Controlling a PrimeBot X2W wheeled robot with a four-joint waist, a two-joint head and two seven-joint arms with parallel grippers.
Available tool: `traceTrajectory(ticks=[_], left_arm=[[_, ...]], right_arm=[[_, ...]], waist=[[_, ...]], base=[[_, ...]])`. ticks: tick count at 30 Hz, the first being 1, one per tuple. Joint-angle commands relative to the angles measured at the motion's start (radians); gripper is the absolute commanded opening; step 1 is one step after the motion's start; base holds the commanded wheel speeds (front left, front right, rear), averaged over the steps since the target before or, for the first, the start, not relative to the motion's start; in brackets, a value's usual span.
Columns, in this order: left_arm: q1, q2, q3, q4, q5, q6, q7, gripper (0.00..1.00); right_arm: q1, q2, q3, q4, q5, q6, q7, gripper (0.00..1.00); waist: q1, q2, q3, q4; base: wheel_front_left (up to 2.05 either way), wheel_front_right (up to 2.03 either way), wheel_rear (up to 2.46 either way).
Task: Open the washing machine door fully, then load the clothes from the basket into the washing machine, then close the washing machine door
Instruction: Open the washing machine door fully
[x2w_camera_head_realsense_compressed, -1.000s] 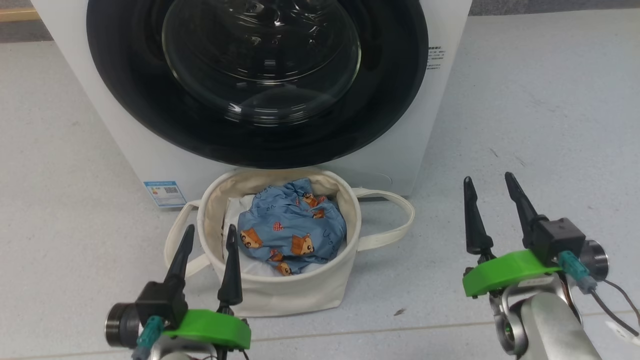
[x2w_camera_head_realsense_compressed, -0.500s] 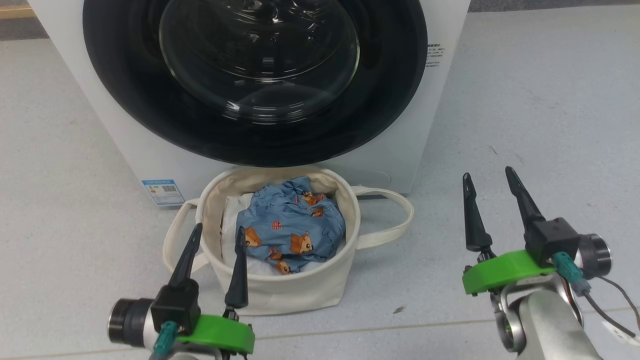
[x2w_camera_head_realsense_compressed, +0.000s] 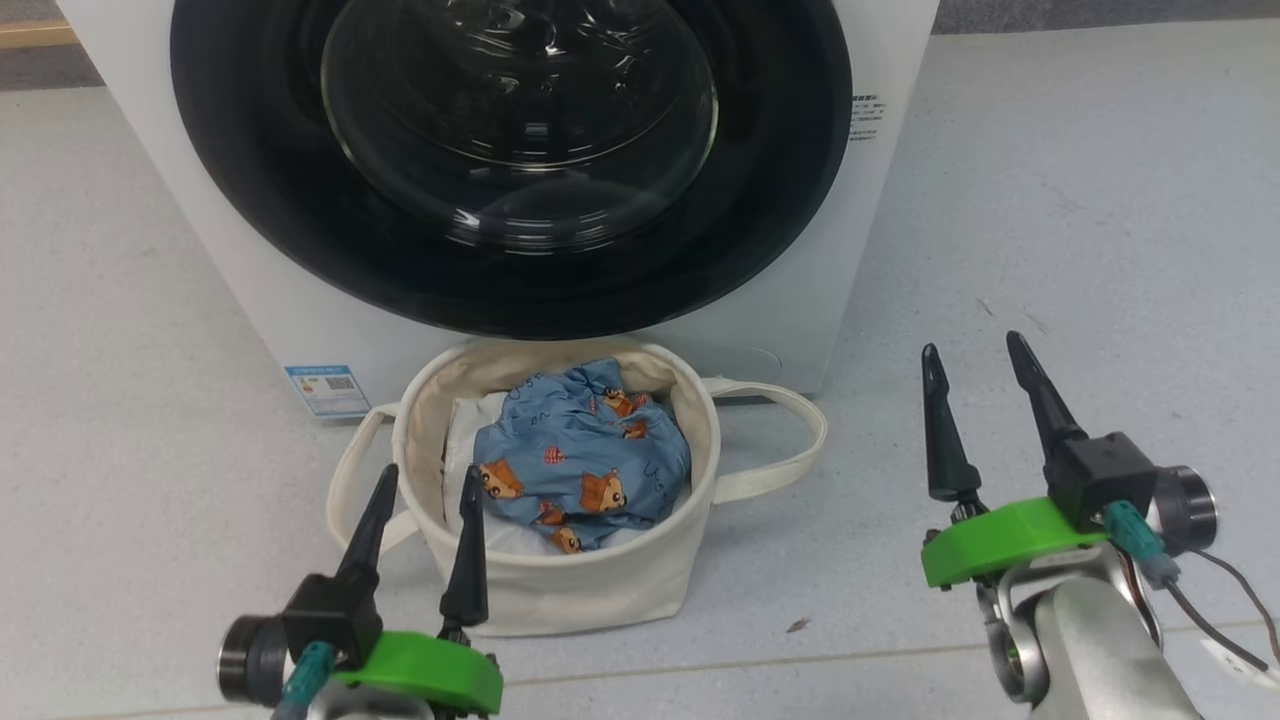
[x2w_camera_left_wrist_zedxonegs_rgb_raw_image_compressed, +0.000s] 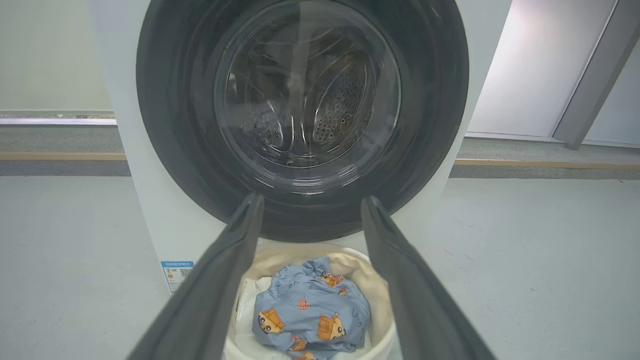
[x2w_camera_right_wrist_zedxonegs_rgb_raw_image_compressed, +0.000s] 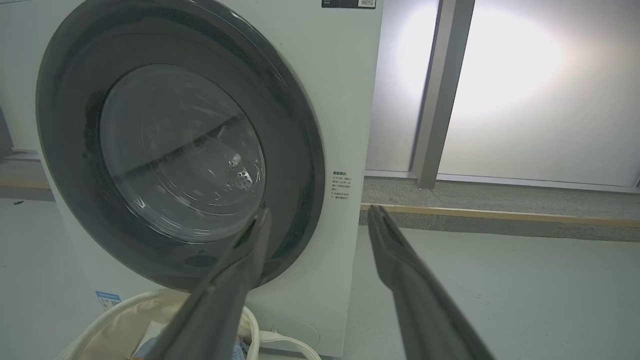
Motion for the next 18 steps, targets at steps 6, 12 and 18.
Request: traceTrajectory(ticks=[6, 12, 18], left_arm=[[-0.049, 0.0, 0.012, 0.005, 0.013, 0.007, -0.012, 1.0], [-0.058, 0.0, 0.006, 0.019, 0.025, 0.029, -0.012, 1.0], [-0.06, 0.0, 0.011, 0.027, 0.01, 0.037, -0.012, 1.0]], right_arm=[[-0.025, 0.01, 0.028, -0.024, 0.019, 0.0, -0.013, 1.0], [-0.036, 0.01, 0.034, -0.019, 0.02, 0.0, -0.013, 1.0], [-0.037, 0.01, 0.038, -0.015, 0.026, 0.0, -0.013, 1.0]], waist=[[-0.0001, 0.0, 0.0, 0.004], [-0.0001, 0.0, 0.01, 0.003], [-0.0001, 0.0, 0.013, 0.004]], base=[[0.2, -0.05, -0.16], [0.86, 0.16, -1.02], [1.32, 0.61, -1.93]])
